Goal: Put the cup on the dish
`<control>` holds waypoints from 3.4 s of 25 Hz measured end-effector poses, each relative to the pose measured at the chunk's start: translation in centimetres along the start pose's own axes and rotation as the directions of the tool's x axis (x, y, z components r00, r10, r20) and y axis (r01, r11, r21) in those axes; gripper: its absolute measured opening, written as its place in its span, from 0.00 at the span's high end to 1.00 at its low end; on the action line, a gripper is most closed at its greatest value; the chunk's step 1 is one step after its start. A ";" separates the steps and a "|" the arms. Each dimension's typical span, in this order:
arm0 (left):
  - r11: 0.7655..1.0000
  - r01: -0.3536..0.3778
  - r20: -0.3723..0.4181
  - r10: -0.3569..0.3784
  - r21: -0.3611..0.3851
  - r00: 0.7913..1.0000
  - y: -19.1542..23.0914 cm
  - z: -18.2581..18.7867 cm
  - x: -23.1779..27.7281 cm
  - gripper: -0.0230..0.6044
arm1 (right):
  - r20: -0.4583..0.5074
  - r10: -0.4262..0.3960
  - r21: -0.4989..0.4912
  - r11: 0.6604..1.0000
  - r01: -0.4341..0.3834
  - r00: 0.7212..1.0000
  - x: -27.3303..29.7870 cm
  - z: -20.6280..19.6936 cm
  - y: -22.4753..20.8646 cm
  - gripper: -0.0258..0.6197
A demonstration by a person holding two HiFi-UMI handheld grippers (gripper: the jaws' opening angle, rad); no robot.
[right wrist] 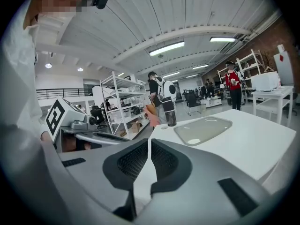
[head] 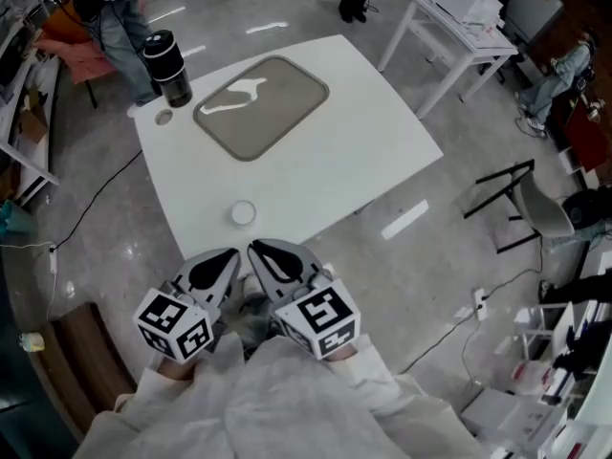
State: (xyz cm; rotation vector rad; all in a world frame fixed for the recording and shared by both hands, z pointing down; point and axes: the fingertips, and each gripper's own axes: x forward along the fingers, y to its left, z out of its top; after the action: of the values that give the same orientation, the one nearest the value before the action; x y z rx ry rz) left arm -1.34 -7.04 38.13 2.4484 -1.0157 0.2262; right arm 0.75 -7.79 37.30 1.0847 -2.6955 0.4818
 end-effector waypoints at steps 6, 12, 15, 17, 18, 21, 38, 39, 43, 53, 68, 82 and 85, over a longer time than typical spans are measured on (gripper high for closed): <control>0.999 0.047 0.004 -0.047 -0.001 0.999 2.5 1.9 2.2 0.95 | -0.015 -0.020 -0.020 1.000 0.020 1.000 2.5 1.3 -1.9 0.94; 0.996 0.089 0.003 -0.089 -0.001 0.996 5.5 3.4 3.5 0.95 | -0.029 -0.062 -0.025 0.998 0.062 0.998 5.3 1.5 -3.4 0.94; 0.995 0.102 -0.006 -0.102 -0.003 0.995 6.5 3.7 3.8 0.95 | -0.019 -0.088 -0.015 0.996 0.087 0.996 6.5 1.8 -3.7 0.94; 0.994 0.112 -0.020 -0.112 0.000 0.994 7.0 3.5 4.1 0.95 | -0.014 -0.106 -0.007 0.994 0.106 0.994 7.1 2.0 -4.1 0.94; 0.993 0.117 -0.029 -0.117 -0.001 0.993 7.2 3.3 4.2 0.95 | -0.014 -0.112 -0.004 0.994 0.111 0.994 7.3 2.0 -4.3 0.94; 0.991 0.129 -0.052 -0.130 -0.023 0.990 7.5 2.6 4.6 0.95 | -0.020 -0.115 0.005 0.993 0.115 0.993 7.5 1.9 -4.7 0.94; 0.992 0.118 -0.106 -0.123 -0.053 0.987 7.1 1.5 6.2 0.95 | -0.090 -0.038 0.024 0.999 0.041 0.995 6.9 0.6 -6.8 0.94; 0.992 0.114 -0.115 -0.119 -0.049 0.986 7.0 1.2 6.2 0.95 | -0.099 -0.035 0.023 0.999 0.037 0.994 6.9 0.3 -6.8 0.94; 0.995 0.099 -0.142 -0.101 -0.023 0.985 7.0 0.2 6.1 0.95 | -0.122 -0.025 0.009 1.000 0.027 0.992 6.7 -0.5 -7.1 0.94; 0.996 0.026 -0.139 -0.037 -0.080 0.990 7.8 -2.1 5.8 0.95 | -0.200 0.004 -0.039 0.999 -0.012 0.980 6.6 -3.8 -7.1 0.90; 0.984 -0.041 -0.163 0.012 -0.174 0.986 10.9 -5.6 5.6 0.95 | -0.292 0.015 -0.080 0.996 -0.040 0.956 8.6 -8.1 -7.4 0.59; 0.977 -0.043 -0.186 0.003 -0.211 0.982 11.8 -7.2 6.4 0.95 | -0.341 0.016 -0.161 0.984 -0.075 0.940 12.4 -10.6 -7.3 0.56; 0.978 -0.048 -0.195 0.007 -0.204 0.981 12.0 -7.4 6.4 0.95 | -0.326 0.021 -0.147 0.986 -0.073 0.945 12.9 -10.6 -7.3 0.56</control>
State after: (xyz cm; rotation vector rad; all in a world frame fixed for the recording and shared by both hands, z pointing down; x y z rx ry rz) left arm -4.99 -14.75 51.06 2.1779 -0.9390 0.3417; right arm -2.73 -17.04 52.67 0.8191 -2.4271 0.4059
